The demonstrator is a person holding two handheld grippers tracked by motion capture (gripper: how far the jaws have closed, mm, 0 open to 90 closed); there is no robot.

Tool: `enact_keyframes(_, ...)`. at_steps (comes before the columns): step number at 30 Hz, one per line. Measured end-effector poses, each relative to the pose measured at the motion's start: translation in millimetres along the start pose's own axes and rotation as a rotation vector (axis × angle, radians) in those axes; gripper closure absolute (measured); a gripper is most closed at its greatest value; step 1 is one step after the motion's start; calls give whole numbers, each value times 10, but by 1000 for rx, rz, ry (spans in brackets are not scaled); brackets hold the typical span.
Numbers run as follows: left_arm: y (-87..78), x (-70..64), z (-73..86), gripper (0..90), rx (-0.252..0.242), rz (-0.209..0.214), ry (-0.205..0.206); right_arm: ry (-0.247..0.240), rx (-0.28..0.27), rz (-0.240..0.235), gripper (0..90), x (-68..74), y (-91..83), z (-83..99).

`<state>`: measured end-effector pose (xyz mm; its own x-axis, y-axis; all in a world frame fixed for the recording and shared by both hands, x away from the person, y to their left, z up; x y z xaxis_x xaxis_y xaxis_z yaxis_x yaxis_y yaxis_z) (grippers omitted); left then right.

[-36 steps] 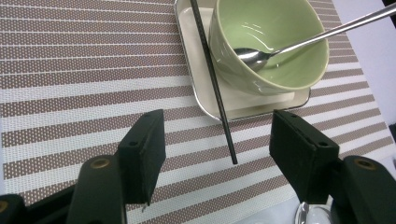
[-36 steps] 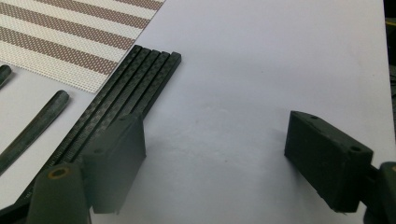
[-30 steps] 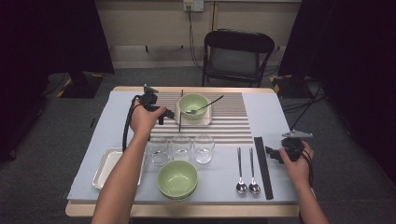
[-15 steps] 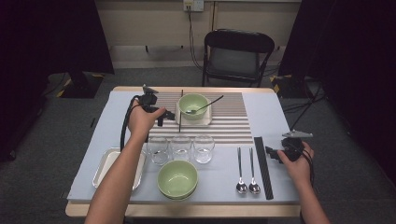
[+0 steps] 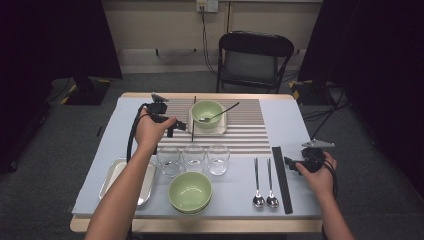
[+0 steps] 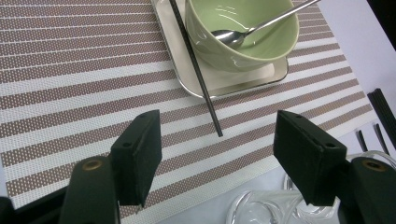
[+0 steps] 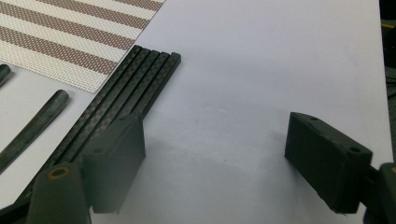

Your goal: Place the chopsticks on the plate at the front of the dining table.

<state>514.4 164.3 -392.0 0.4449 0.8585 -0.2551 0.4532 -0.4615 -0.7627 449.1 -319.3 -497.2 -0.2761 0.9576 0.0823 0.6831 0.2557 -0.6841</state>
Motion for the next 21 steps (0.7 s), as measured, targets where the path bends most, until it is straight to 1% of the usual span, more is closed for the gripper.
enact_keyframes(1,-2,1,1,328,-1,-6,2,1,-3,0,197,-2,2,-1)
enact_keyframes(3,-3,-9,4,328,-1,0,-1,8,-8,0,211,-9,-5,-2)
enact_keyframes(4,-8,-10,2,329,-3,-2,8,14,-11,1,211,-17,-8,-3)
enact_keyframes(7,-4,-15,0,331,-6,1,1,24,-14,-1,216,-30,-16,-4)
enact_keyframes(9,-3,-17,-2,333,-5,1,-1,39,-3,-7,224,-38,-30,-3)
enact_keyframes(11,2,-19,-2,333,-4,1,-3,45,0,0,232,-49,-41,-10)
enact_keyframes(15,-3,-18,-5,334,-8,1,-5,49,0,0,239,-49,-61,-22)
enact_keyframes(17,-12,-7,-6,334,-8,-1,-2,49,10,10,289,-33,-69,-31)
enact_keyframes(18,-12,-7,-6,334,-8,-1,-2,49,10,10,289,-33,-69,-31)
enact_keyframes(19,-22,-1,-4,334,-9,-4,-4,62,6,12,291,-19,-73,-33)
enact_keyframes(21,-27,2,-2,334,-9,-3,-8,59,18,27,311,-13,-77,-32)
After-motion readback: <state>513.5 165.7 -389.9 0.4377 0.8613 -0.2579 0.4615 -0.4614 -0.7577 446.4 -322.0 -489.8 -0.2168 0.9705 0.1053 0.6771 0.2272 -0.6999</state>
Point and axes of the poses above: each handheld gripper's, and its own axes: y roughly forward along the jaws, z roughly out of its underside, x roughly to its left, the point moved 3 cm from there along y, roughly forward along the jaws, and after that the axes turned 8 degrees about y, right-handed, at the moved point
